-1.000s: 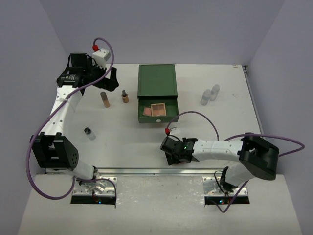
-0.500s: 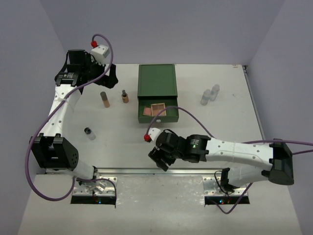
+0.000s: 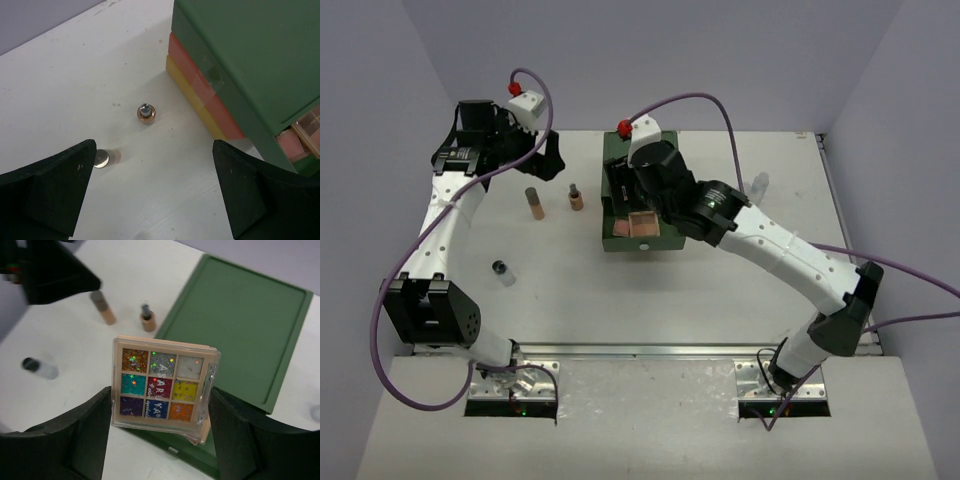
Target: Organize the makeup
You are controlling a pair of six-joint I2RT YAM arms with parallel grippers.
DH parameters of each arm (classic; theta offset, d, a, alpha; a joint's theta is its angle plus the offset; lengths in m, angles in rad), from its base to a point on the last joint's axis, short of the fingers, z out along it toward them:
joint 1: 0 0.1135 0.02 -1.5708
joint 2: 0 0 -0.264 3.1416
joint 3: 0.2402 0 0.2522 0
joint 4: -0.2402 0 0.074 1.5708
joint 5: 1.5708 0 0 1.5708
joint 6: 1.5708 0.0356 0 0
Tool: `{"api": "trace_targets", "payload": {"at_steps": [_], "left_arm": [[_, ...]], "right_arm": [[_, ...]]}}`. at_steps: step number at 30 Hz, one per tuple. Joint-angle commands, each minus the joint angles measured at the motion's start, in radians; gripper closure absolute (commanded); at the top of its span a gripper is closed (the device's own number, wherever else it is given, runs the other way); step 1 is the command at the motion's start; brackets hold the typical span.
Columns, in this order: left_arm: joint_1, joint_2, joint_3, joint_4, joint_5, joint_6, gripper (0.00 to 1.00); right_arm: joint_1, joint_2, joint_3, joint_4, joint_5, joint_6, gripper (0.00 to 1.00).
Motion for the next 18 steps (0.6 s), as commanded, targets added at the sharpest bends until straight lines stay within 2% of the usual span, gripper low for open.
{"api": "trace_targets", "payload": {"at_steps": [1,6,11,16,18], "left_arm": [[-0.015,0.007,0.040,0.039,0.040,-0.012,0.00],[-0.023,0.032,0.037,0.078,0.053,-0.048,0.00],[-0.071,0.062,0.030,0.101,0.061,-0.076,0.00],[-0.092,0.078,0.030,0.109,0.057,-0.094,0.00],[-0.096,0.082,0.036,0.113,0.053,-0.095,0.00]], "right_arm": [[-0.006,0.091,0.034,-0.025,0.178,0.064,0.73],[-0.006,0.109,-0.028,-0.027,0.230,0.118,0.73],[-0.007,0.101,-0.161,-0.031,0.283,0.212,0.72],[-0.008,0.112,-0.188,-0.076,0.259,0.295,0.67],[-0.009,0.115,-0.186,-0.082,0.252,0.301,0.61]]}}
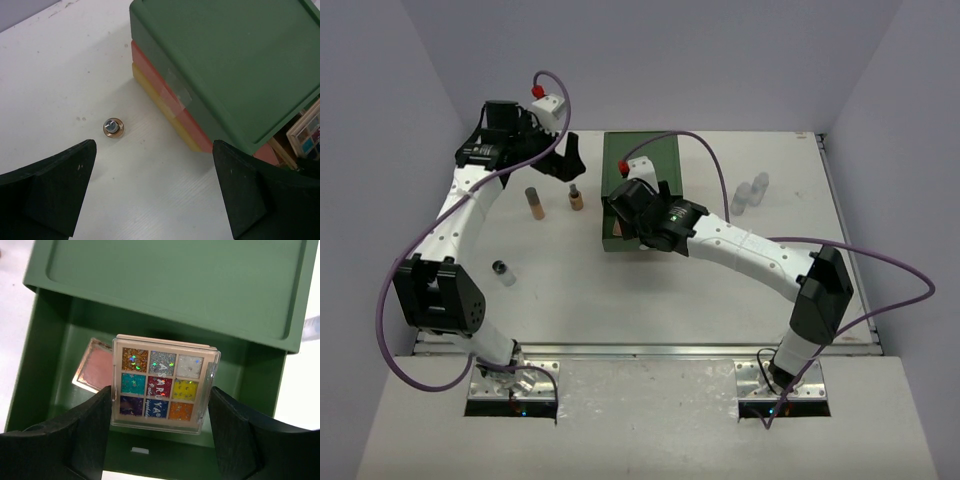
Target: Organize the makeup
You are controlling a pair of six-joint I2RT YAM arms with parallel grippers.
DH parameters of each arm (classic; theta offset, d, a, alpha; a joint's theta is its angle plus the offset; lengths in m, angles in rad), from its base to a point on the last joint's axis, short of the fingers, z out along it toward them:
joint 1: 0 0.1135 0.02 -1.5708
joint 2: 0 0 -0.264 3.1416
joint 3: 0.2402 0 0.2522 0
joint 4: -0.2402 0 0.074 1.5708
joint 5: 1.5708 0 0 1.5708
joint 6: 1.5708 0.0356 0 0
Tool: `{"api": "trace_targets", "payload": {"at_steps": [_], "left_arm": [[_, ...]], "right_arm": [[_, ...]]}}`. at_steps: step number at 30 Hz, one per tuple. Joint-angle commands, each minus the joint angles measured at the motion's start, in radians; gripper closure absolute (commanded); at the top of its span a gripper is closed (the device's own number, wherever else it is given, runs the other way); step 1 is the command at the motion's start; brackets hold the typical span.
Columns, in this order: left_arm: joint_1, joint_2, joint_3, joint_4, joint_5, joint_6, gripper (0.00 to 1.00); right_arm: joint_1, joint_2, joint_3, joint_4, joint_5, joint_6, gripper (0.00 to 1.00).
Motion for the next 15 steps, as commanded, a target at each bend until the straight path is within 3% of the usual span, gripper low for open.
{"api": "trace_targets", "payload": {"at_steps": [1,5,10,15], "left_arm": [[-0.014,0.000,0.040,0.061,0.010,-0.024,0.00],[-0.019,0.011,0.060,0.067,0.001,-0.030,0.00],[-0.033,0.038,0.088,0.067,-0.008,-0.040,0.00],[-0.051,0.059,0.121,0.067,-0.023,-0.044,0.00]], "right_arm": [[0.001,-0.019,0.019,0.006,0.032,0.080,0.56],[0.001,-0.008,0.052,0.006,0.022,0.046,0.29],[0.001,0.003,0.108,0.005,0.003,-0.020,0.14],[0.002,-0.016,0.143,0.005,-0.011,-0.053,0.11]]}}
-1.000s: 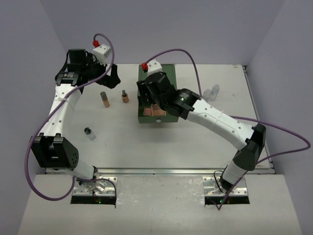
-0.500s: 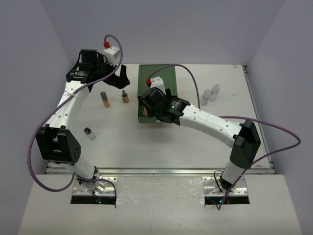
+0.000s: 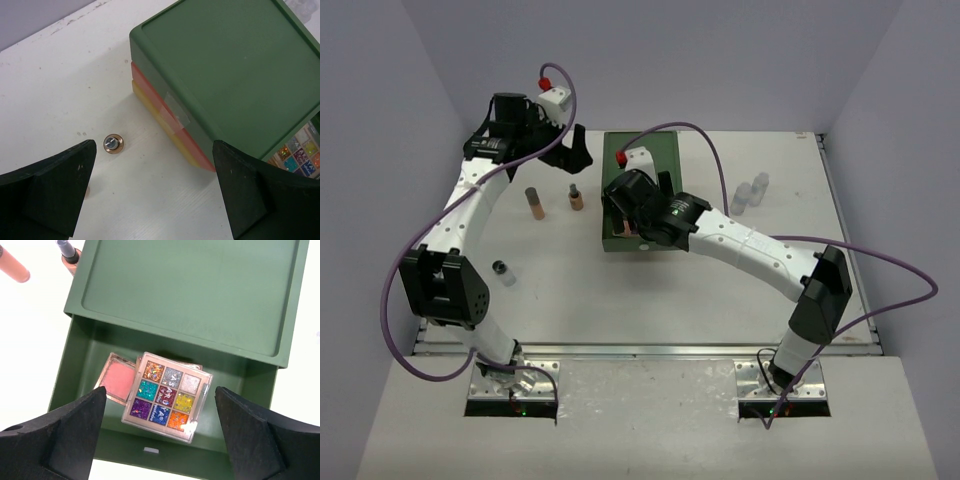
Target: Organize the makeup
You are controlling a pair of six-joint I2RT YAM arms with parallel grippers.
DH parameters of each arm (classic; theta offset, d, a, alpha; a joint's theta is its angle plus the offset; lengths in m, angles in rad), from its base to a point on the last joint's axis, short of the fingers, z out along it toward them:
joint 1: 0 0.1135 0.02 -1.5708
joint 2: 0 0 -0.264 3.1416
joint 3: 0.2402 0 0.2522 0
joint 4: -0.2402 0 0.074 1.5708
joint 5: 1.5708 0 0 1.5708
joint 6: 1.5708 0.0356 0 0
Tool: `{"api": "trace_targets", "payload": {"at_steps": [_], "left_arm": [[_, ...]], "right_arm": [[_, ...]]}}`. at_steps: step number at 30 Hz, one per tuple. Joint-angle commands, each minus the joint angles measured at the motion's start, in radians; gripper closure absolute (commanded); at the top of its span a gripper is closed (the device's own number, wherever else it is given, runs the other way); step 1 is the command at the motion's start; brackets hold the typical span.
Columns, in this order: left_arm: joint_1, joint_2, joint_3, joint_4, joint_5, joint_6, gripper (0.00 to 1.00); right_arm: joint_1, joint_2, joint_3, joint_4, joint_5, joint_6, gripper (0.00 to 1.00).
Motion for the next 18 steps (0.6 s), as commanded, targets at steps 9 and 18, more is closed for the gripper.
{"api": "trace_targets", "payload": {"at_steps": [9,18], "left_arm": [[-0.053,0.058,0.110,0.042,-0.023,-0.008,0.00],[-0.076,0.118,0.164,0.040,-0.038,-0.007,0.00]], "right_arm": [[0.012,-0.218,-0.041,0.001,-0.010,-0.003,0.23],[0.188,-0.328,-0.269,-0.059,0.040,0.225,0.36]]}}
